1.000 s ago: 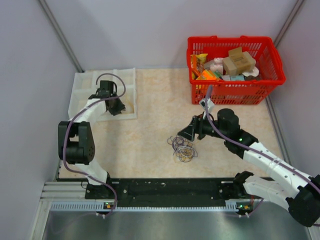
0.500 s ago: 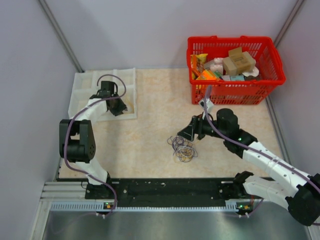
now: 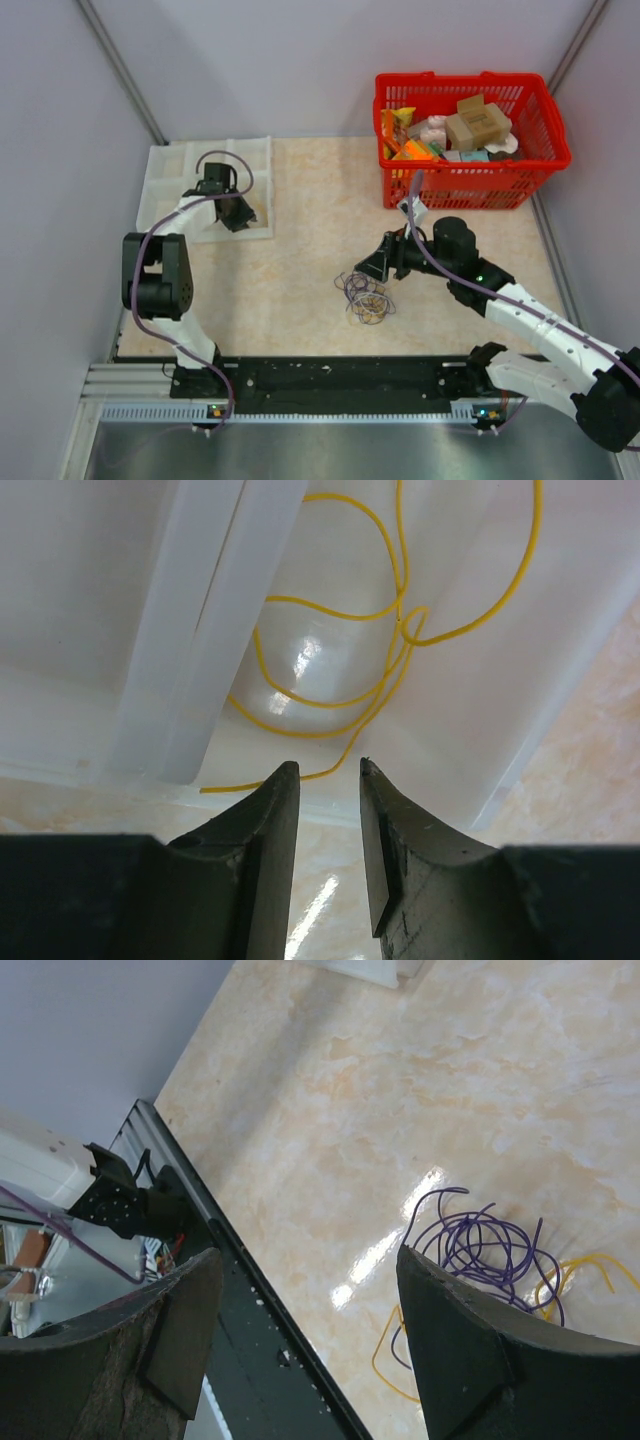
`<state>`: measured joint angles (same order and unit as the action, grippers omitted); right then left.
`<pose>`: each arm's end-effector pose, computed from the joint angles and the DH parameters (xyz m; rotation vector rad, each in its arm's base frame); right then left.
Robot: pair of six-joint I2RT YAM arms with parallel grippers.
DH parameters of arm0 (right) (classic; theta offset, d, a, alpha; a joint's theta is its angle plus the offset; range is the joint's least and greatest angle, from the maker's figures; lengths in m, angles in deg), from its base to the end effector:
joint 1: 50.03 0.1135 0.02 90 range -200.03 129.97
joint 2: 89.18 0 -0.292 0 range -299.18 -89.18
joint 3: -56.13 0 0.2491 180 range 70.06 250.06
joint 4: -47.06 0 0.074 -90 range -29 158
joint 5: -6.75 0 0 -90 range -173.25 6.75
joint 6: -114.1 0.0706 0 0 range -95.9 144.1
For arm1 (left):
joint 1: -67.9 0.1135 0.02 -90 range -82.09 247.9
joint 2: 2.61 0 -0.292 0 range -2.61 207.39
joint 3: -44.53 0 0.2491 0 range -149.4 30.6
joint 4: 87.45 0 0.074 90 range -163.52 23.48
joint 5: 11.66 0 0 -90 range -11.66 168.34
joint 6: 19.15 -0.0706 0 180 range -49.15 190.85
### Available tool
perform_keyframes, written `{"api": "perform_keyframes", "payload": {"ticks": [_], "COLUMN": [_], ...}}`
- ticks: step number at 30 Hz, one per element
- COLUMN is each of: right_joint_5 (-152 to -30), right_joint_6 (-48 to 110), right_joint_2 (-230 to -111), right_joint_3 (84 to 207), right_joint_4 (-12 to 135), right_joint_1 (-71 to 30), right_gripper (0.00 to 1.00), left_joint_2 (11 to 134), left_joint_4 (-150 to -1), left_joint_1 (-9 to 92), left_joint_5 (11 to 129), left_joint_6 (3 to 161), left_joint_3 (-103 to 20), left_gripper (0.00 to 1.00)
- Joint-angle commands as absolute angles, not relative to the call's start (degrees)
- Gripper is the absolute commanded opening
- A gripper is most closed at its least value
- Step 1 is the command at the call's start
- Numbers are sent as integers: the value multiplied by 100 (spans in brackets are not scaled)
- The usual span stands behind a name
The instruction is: Untangle the cables
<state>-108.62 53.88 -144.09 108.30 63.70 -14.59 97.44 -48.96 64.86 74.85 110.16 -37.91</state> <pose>0.1706 0.1586 0.2948 -0.4244 2.0159 1.1623 0.3882 -0.0249 0.2057 -0.7828 2.4671 -0.3585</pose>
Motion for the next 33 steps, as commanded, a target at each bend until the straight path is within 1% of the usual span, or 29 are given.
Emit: {"api": "perform_keyframes", "payload": {"ticks": [1, 6, 15, 19, 21, 24, 27, 29, 33], "right_joint_5": [-10865, -10839, -10777, -10742, -10733, -10751, -10707, -10611, -10313], "right_joint_6": [5371, 5371, 5354, 5336, 5319, 5328, 5319, 5310, 5170], "right_joint_2": [-14323, -14305, -14244, -14200, -14200, -14261, -14402, -14551, -14841], "right_joint_3": [10829, 10812, 10873, 10865, 10856, 10873, 10917, 10978, 11180], "right_joint_4": [6258, 6284, 6381, 6442, 6442, 6442, 6504, 6618, 7048], "right_joint_1": [-1470, -1470, -1470, -1470, -1470, -1470, -1470, -1470, -1470], "right_gripper": [70, 70, 70, 70, 70, 70, 70, 70, 70], "left_joint_2": [9907, 10074, 10628, 10506, 10278, 9874, 9495, 9241, 8661], "left_joint_4": [-5023, -4997, -4900, -4935, -4944, -5023, -4935, -4900, -4900], "left_joint_1": [6518, 6518, 6614, 6729, 6729, 6720, 6711, 6720, 6711], "left_joint_5": [7482, 7631, 7378, 7227, 7280, 7298, 7114, 6833, 6236], "left_joint_6": [11075, 11022, 10882, 10794, 10645, 10355, 10161, 10143, 10117], "left_joint_3": [-3998, -4217, -4631, -4639, -4683, -4815, -5113, -5228, -5124], "left_gripper": [36, 36, 38, 38, 41, 52, 58, 60, 62]}}
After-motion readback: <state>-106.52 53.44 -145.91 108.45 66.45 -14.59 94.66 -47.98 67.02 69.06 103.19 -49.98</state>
